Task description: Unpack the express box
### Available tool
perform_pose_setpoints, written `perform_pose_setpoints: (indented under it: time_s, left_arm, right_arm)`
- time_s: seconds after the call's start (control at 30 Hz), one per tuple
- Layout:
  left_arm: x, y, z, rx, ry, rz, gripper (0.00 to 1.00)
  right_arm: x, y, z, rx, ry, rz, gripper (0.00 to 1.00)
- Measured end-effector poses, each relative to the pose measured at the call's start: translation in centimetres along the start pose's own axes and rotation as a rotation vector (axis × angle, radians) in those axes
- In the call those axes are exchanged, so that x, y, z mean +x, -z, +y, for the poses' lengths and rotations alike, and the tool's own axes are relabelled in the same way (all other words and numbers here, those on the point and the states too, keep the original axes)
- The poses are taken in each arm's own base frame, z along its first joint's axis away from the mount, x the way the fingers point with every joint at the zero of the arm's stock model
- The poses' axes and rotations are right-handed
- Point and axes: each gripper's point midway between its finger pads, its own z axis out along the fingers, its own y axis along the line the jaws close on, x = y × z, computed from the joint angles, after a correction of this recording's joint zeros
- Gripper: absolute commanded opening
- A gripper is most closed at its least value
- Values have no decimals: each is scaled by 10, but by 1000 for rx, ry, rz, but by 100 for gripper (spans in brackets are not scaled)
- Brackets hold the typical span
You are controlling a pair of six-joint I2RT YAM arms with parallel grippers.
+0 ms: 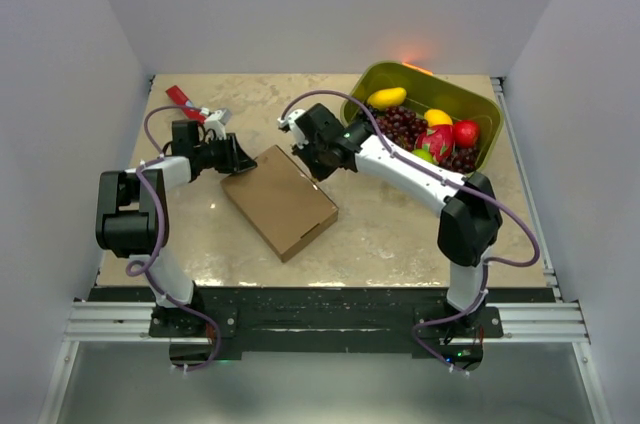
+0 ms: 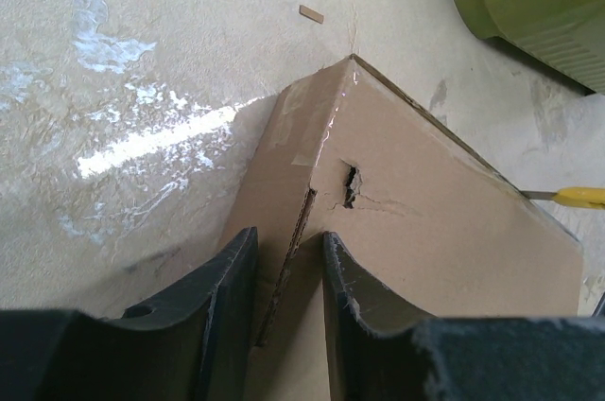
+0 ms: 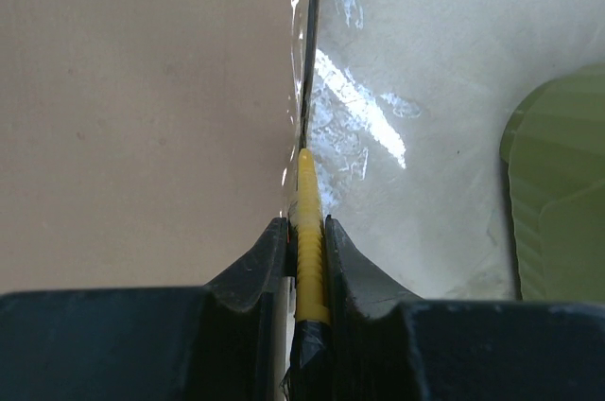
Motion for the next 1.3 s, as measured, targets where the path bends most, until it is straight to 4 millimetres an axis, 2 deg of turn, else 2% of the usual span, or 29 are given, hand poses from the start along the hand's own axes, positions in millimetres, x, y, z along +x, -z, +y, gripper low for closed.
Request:
perform_pose_setpoints:
  time_s: [0.53,1.0,1.3]
  left_arm:
    - [-1,1,1,-23,-9,-6,0]
    - [-1,1,1,-34,-13,-8,0]
    - [-1,1,1,-36,-14,-8,0]
  right_arm:
    - [53,21,3,-26,6,112,0]
    - [72,58,3,-41,-10,113,0]
    - [80,60,5,-50,-9,125,0]
